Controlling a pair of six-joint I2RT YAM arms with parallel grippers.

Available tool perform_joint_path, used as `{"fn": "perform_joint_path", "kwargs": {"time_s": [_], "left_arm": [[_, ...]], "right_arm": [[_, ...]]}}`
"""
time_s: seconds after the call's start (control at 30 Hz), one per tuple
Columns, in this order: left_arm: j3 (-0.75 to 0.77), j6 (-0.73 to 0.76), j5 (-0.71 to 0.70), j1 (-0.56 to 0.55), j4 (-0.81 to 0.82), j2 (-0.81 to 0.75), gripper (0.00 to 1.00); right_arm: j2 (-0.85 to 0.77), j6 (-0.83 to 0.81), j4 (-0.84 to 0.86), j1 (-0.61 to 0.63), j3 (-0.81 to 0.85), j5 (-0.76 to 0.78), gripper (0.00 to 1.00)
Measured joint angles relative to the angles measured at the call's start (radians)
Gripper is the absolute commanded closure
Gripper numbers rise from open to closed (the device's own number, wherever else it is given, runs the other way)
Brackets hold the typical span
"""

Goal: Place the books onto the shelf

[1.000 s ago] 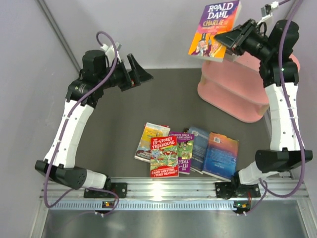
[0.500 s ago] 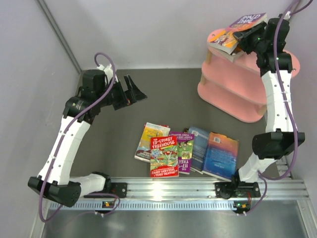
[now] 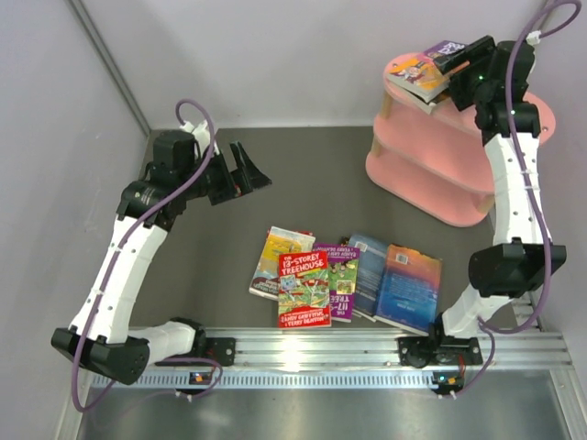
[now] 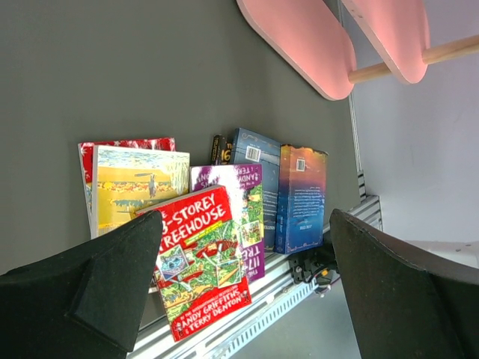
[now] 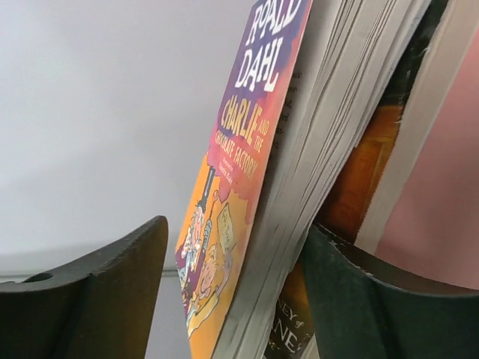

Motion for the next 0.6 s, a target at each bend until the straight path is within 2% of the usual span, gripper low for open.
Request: {"fn": "perform_joint_path", "kwargs": {"time_s": [0.23,0.47,0.6], "left_arm": [[-0.010,0.000,0.001,0.000,0.000,0.000,0.02],[-0.012,0.001,0.000,0.000,-0.001,0.007,0.02],[-0.041,0.011,-0.007,0.000,0.000,0.019,0.02]], "right_arm": [[-0.018,-0.033,-0.040,-0.049,0.024,0.006,0.14],[-0.031,-0.111,-0.193,-0.069,0.145,0.067,0.13],[-0.115,-0.158,-0.237,-0.069,0.060,0.108,0.13]]}}
